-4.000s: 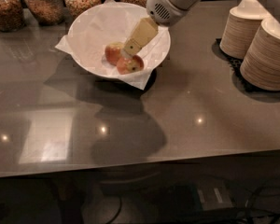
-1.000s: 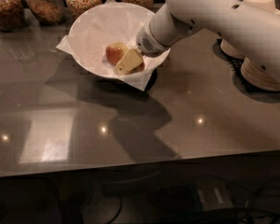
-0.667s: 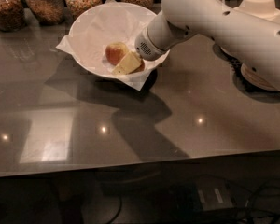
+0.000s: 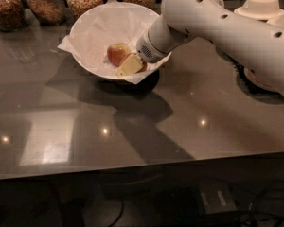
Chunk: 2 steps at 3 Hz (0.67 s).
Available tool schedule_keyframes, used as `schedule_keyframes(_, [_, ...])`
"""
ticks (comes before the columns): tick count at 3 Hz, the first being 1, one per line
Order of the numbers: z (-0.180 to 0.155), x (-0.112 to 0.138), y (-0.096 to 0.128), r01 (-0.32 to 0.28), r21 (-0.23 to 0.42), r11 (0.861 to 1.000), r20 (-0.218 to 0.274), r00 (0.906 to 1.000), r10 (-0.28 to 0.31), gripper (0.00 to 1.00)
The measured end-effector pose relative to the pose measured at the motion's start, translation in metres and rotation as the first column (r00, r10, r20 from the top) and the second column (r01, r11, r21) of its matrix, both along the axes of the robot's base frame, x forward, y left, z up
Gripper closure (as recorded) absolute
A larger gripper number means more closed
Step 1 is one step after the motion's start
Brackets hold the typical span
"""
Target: Pick apple from white bowl
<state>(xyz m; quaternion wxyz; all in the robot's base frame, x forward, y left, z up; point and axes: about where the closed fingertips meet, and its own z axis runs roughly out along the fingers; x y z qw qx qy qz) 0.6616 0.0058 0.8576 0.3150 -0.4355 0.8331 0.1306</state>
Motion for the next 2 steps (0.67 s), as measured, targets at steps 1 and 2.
schedule_keyframes(1, [0.0000,0.0000,0.0000,0.000,0.000,1.000,0.000,1.0000,0.000,0.38])
schedule_keyframes(2, [-0.0001,-0.0005,0.0000,-0.004,-0.003,1.000,0.003,1.0000,0.004,0.61])
